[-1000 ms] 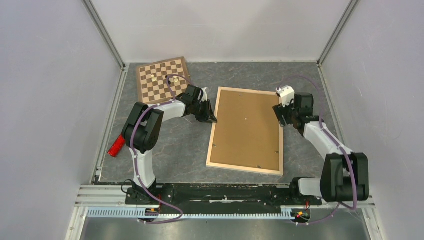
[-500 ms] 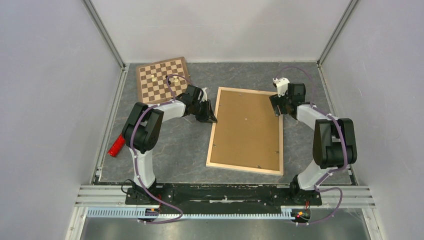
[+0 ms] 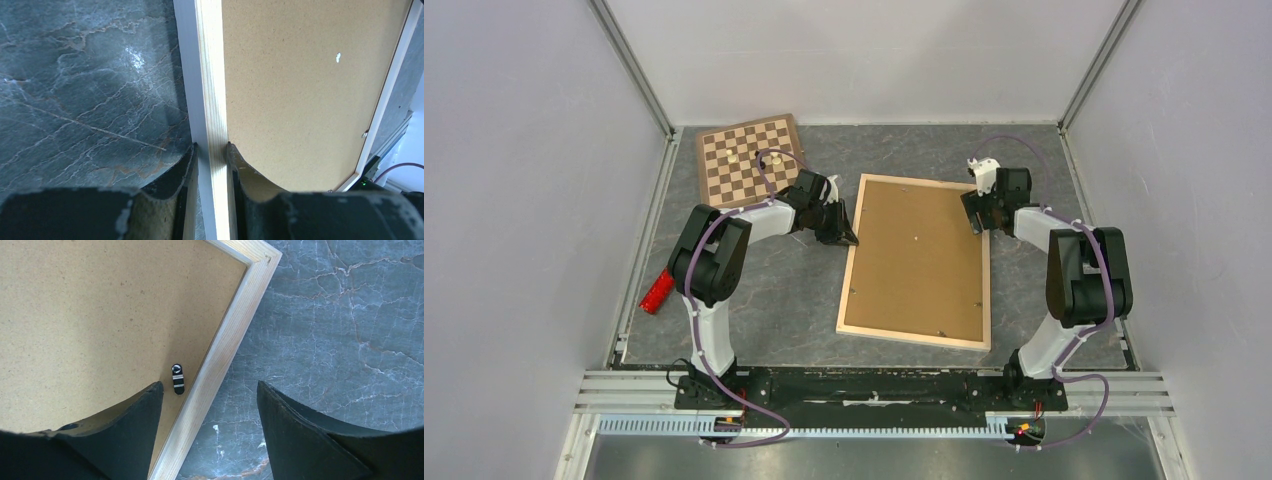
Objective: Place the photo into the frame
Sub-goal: Install the photo frame at the center of the board.
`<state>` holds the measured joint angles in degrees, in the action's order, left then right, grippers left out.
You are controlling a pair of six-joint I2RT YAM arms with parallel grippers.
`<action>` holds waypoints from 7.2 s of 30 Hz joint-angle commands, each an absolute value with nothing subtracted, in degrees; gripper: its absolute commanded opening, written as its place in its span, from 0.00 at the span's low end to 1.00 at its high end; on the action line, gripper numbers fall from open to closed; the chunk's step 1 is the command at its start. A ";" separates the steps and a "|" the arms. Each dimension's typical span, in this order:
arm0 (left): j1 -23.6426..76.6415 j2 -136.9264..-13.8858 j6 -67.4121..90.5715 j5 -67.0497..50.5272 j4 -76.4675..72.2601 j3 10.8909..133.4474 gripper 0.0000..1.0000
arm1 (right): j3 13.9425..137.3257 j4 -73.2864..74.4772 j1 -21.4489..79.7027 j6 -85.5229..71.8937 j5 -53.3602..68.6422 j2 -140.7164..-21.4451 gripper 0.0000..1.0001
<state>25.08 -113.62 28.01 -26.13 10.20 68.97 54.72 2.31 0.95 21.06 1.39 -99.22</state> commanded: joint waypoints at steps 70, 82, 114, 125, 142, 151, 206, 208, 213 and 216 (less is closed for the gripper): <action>24.76 -116.92 26.99 -22.76 16.84 67.68 0.02 | 58.97 -0.09 0.35 21.48 1.52 -96.84 0.71; 24.74 -117.11 26.37 -22.59 17.30 68.18 0.02 | 65.55 2.99 3.25 19.07 4.01 -98.80 0.71; 24.79 -118.35 24.98 -22.41 18.46 69.48 0.02 | 87.94 2.27 18.74 21.73 0.70 -122.53 0.72; 24.83 -118.60 24.87 -22.50 18.51 69.52 0.02 | 85.67 1.76 18.98 21.71 0.70 -121.89 0.71; 24.79 -118.60 24.62 -22.39 18.64 69.61 0.02 | 85.32 1.46 19.17 21.94 0.35 -122.20 0.71; 24.79 -118.65 24.67 -22.50 18.72 69.68 0.02 | 85.95 1.40 19.16 22.68 -3.73 -122.66 0.71; 24.81 -119.29 24.10 -23.38 18.89 70.05 0.02 | 83.08 -1.01 19.21 21.34 -4.50 -117.59 0.71; 24.79 -119.31 24.08 -23.38 18.90 70.05 0.02 | 82.79 -0.88 19.21 21.05 -4.29 -117.76 0.71; 24.79 -119.28 24.10 -23.38 18.89 70.05 0.02 | 82.60 -0.97 19.24 20.51 -3.22 -118.55 0.71; 24.79 -119.35 24.16 -23.33 18.98 70.05 0.02 | 82.90 -0.97 19.25 20.05 -2.58 -119.08 0.71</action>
